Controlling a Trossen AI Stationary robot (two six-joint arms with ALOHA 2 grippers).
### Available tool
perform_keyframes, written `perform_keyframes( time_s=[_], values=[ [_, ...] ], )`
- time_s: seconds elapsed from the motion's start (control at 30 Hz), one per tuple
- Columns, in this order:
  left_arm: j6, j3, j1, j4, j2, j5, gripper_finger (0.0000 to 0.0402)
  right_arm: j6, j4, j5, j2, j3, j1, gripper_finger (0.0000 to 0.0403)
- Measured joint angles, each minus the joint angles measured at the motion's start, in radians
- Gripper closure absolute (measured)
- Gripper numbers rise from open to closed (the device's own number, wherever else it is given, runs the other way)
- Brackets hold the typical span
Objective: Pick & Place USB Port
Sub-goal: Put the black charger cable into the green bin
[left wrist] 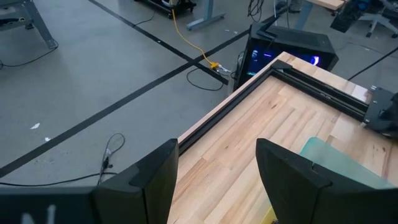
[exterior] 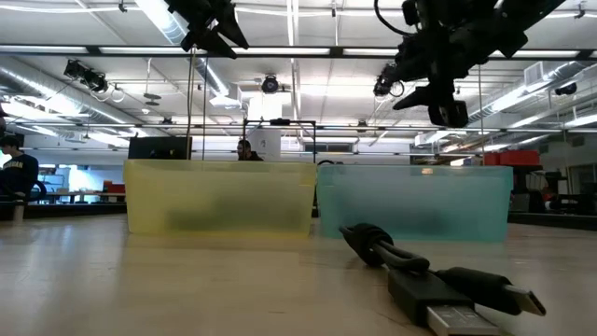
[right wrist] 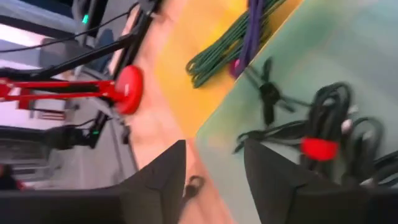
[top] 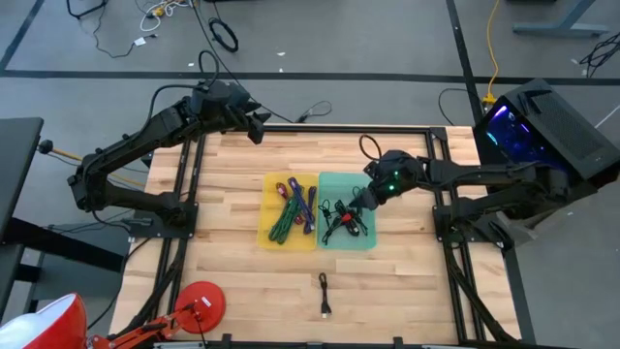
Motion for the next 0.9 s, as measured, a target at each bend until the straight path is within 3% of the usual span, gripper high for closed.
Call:
perform_keyframes(
  time_s=[0.33, 0.57, 0.9],
  values=[
    [0.001, 0.000, 0.000, 0.000, 0.000, 0.000, 0.0181, 0.183, 0.057, 0.009, 0.000, 0.000, 0.192, 0.0257],
    [0.003, 0.000, 0.000, 0.000, 0.000, 0.000, 0.0181, 0.375, 0.066, 0.109, 0.015, 0.000, 0.385, 0.0270],
    [0.009, 0.000, 0.000, -0.002, 0.001, 0.004, 0.0181, 0.557, 0.210, 0.172, 0.200, 0.000, 0.576, 0.0271]
  ],
)
